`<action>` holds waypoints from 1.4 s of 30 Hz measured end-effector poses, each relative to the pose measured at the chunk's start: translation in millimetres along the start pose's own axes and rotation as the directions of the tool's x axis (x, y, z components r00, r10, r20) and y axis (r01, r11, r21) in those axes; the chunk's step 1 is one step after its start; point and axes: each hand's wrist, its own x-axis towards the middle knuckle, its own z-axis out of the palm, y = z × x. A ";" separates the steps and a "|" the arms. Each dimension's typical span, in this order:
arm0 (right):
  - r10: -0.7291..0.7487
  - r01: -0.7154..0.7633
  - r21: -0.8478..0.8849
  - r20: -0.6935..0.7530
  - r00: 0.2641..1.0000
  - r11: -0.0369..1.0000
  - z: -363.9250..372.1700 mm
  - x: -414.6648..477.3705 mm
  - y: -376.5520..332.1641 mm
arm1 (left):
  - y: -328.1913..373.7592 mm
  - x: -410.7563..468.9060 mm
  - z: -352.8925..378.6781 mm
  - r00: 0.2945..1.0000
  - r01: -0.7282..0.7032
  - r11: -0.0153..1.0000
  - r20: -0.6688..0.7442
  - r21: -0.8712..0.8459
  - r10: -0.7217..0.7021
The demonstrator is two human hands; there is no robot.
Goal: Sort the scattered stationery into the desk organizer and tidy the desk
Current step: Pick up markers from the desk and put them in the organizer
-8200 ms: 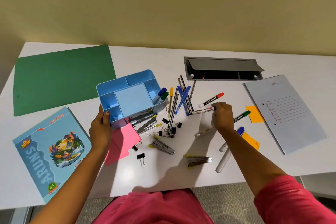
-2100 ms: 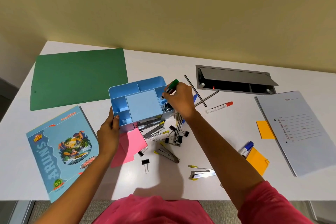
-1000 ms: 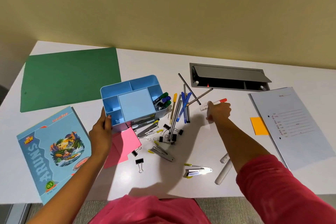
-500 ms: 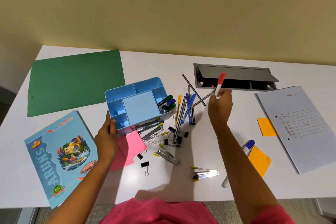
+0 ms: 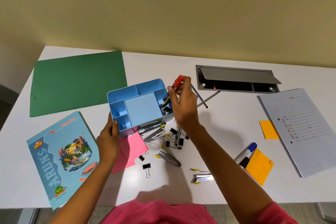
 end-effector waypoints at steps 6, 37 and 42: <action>-0.102 0.112 -0.098 0.099 0.990 0.989 14.3 -6.3 27.2 | 0.9 -1.6 0.2 1.000 -0.022 0.999 -0.001 0.026 0.022; 0.506 -0.756 -0.285 -0.599 0.621 0.590 -129.0 -148.5 167.4 | -3.2 -0.2 2.5 1.000 -0.009 1.000 -0.014 -0.026 0.009; 0.542 -0.786 -0.167 -0.640 0.545 0.595 -126.2 -139.6 176.4 | -1.1 -0.8 2.4 0.999 -0.033 0.999 -0.027 0.017 0.034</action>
